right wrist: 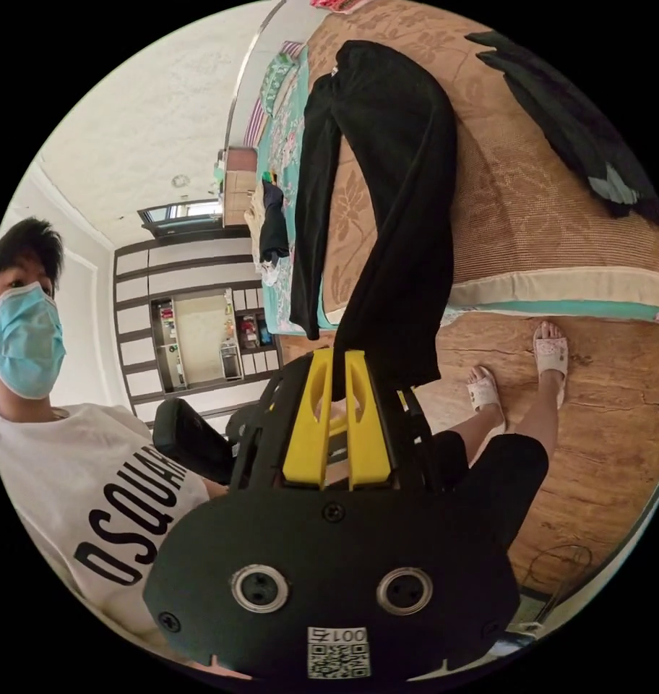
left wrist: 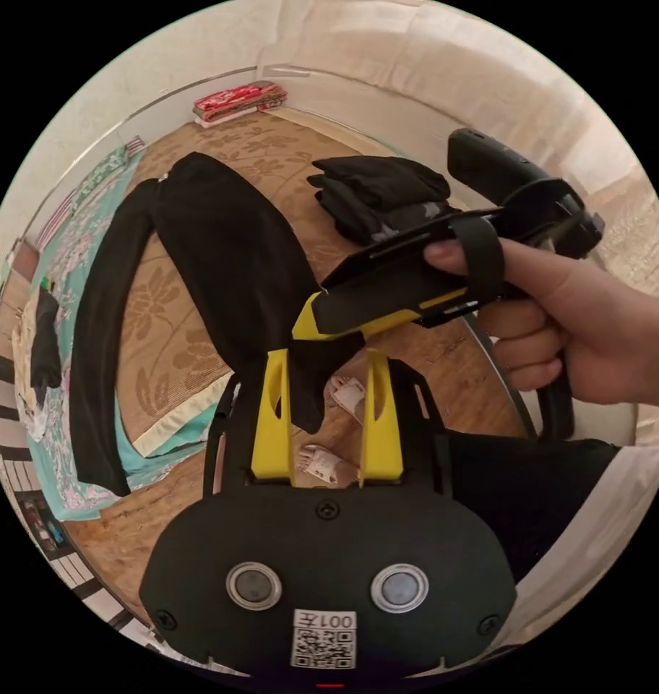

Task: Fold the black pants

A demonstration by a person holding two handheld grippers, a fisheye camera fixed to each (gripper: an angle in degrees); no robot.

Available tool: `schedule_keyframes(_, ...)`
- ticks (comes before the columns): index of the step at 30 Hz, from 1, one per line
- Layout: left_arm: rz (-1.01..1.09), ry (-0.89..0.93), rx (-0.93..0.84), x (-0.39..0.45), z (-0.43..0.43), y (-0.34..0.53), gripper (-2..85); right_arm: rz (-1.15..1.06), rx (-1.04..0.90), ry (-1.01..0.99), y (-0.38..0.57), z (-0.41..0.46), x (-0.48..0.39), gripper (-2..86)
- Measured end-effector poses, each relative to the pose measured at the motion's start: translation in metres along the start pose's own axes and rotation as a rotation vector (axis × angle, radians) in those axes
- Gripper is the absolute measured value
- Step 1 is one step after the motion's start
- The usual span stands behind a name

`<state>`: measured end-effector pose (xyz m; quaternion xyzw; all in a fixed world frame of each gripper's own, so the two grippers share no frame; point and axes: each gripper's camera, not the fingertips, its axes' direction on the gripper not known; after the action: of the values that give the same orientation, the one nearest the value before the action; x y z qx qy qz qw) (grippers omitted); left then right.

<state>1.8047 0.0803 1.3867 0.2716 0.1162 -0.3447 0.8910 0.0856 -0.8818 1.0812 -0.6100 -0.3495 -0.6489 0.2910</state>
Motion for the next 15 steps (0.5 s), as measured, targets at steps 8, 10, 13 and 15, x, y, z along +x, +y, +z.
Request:
schedule_keyframes(8,-0.145,0.132,0.028,0.004,-0.027,0.016,-0.8,-0.246,-0.035,0.061,-0.014,0.001,-0.038,1.1)
schedule_keyframes(10,-0.165,0.148,0.029,0.001,-0.04,0.018,-1.1,-0.385,-0.023,0.149,-0.022,-0.003,-0.056,1.5)
schedule_keyframes(13,-0.216,0.164,0.021,-0.005,-0.063,0.022,-1.3,-0.534,0.046,0.364,-0.045,-0.01,-0.077,2.8)
schedule_keyframes(15,-0.243,0.177,0.021,-0.008,-0.079,0.024,-1.4,-0.611,0.149,0.541,-0.078,-0.013,-0.081,5.7)
